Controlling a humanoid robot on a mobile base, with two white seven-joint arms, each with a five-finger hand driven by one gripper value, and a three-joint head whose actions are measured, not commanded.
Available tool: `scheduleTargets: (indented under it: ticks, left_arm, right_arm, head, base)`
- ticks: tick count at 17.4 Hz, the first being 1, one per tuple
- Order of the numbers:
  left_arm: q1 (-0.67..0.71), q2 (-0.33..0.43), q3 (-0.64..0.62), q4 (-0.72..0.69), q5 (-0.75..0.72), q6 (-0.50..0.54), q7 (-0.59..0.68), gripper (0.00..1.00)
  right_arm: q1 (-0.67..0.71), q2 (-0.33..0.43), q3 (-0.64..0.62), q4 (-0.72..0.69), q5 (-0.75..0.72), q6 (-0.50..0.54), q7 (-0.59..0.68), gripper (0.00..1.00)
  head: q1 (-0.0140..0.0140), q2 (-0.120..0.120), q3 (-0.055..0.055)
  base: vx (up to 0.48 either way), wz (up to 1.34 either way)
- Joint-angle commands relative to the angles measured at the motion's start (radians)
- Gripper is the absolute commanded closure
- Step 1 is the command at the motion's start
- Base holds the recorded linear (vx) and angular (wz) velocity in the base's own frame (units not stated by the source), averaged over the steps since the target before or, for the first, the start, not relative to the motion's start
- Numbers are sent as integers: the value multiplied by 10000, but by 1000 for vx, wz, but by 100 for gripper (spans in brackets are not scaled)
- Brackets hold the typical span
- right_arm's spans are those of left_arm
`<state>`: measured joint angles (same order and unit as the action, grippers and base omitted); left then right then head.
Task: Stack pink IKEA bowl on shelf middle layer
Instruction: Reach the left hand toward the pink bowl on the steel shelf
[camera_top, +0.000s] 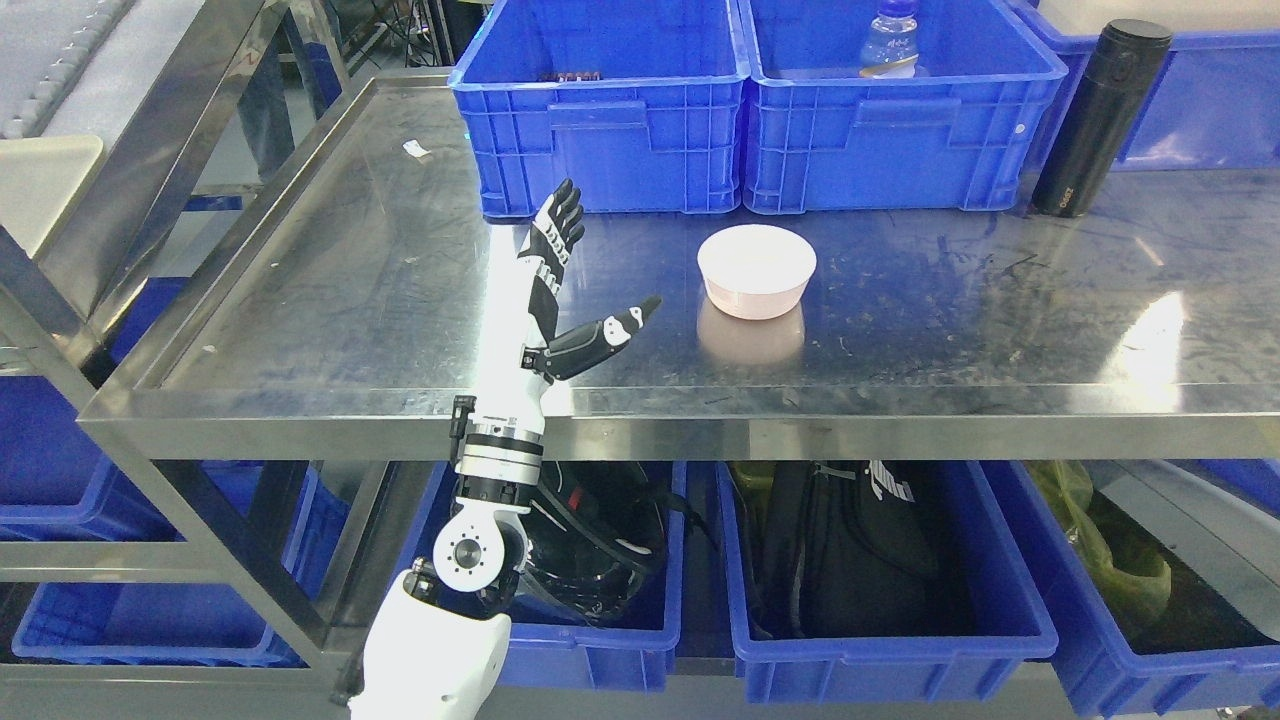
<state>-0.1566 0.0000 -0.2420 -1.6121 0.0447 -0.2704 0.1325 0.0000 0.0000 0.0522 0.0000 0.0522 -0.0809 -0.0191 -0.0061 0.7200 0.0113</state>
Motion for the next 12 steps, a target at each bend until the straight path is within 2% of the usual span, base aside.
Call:
scheduleTargets:
  ticks: [1, 4, 5, 8, 11, 12]
  left_arm:
    - [-90, 175, 258, -1, -2, 50, -97, 0]
    - [-488, 214, 455, 45, -47, 110, -1059, 0]
    - [-733, 443, 730, 60, -63, 141, -1580, 0]
    - [-1926, 2630, 948, 121, -810, 172, -4520, 0]
    - [-2895, 3937, 841, 122, -2161, 694, -5036, 1]
    - [-3323, 4732, 734, 122, -2469, 709, -5325, 1]
  right_arm:
    - [30, -175, 0, -175, 0, -4, 7, 0]
    - [46, -175, 0, -175, 0, -4, 7, 0]
    - [46, -175, 0, -175, 0, -4, 7, 0]
    - [30, -175, 0, -175, 0, -4, 7, 0]
    - [46, -175, 0, -175, 0, -4, 7, 0]
    - [46, -175, 0, -175, 0, -4, 7, 0]
  head:
    - [0, 0, 0]
    - [0, 0, 0]
    - [0, 0, 0]
    - [0, 0, 0]
    - [0, 0, 0]
    - [0, -2, 0]
  base:
    - [5, -20]
    - [2, -7]
    - [-4, 40]
    - [-4, 27]
    - [1, -5]
    - [4, -16]
